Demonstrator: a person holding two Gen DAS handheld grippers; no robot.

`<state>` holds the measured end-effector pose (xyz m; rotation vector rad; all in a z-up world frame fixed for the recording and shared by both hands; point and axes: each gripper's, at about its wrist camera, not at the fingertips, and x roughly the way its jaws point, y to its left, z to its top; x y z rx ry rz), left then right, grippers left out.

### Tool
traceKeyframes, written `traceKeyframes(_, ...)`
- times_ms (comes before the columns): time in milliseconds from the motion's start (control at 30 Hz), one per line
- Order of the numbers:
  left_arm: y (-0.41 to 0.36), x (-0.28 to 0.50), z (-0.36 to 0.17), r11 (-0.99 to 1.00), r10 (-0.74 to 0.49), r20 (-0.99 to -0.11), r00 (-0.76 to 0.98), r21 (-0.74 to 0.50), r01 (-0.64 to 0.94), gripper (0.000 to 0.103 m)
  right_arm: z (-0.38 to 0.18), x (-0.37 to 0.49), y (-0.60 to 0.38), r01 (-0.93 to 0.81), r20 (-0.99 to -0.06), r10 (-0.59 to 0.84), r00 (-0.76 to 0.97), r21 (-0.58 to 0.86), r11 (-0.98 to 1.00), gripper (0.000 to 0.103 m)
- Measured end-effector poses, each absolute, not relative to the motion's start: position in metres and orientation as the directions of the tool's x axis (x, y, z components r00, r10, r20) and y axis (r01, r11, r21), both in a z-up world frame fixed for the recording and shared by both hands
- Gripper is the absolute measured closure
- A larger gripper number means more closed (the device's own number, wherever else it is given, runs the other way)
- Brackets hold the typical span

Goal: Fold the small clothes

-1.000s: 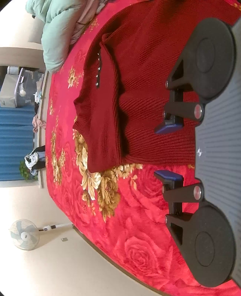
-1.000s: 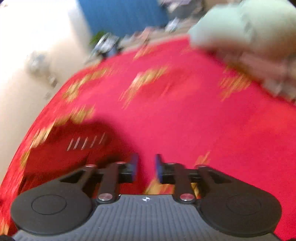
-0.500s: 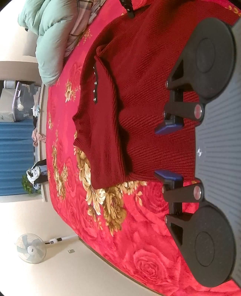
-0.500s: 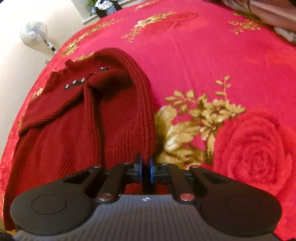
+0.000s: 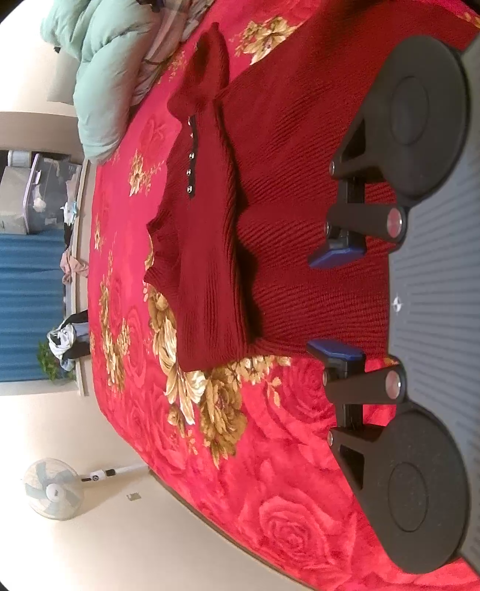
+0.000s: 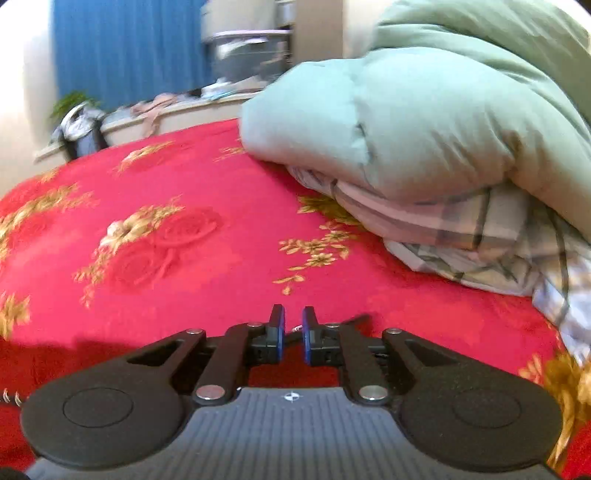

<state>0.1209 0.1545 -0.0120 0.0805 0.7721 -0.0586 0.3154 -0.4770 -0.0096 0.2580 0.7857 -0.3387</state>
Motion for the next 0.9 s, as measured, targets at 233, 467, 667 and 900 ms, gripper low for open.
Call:
traceKeyframes(233,0.15,0.118,-0.011,0.994,-0.04,-0.685,0.727,0.046,0.099,0.055,-0.009,0.253,-0.373,0.136,-0.674,0.133,0.726,0.331,0.934,0.091)
traceKeyframes(467,0.154,0.118,-0.014,0.996,-0.06,-0.7,0.712,0.001,0.085,0.048,-0.053,0.211,-0.294,0.033,-0.767,0.281,0.577,0.365,0.93,0.078)
traceKeyframes(667,0.192,0.116,-0.042,0.994,-0.056,-0.82,0.57,-0.098,-0.043,0.048,-0.122,0.193,-0.291,0.126,-0.877,0.33,0.348,0.393,0.911,0.075)
traceKeyframes(900,0.22,0.098,-0.078,0.97,-0.149,-0.884,0.443,-0.218,-0.109,0.049,-0.124,0.181,-0.274,0.039,-0.861,0.372,0.347,0.409,0.912,0.069)
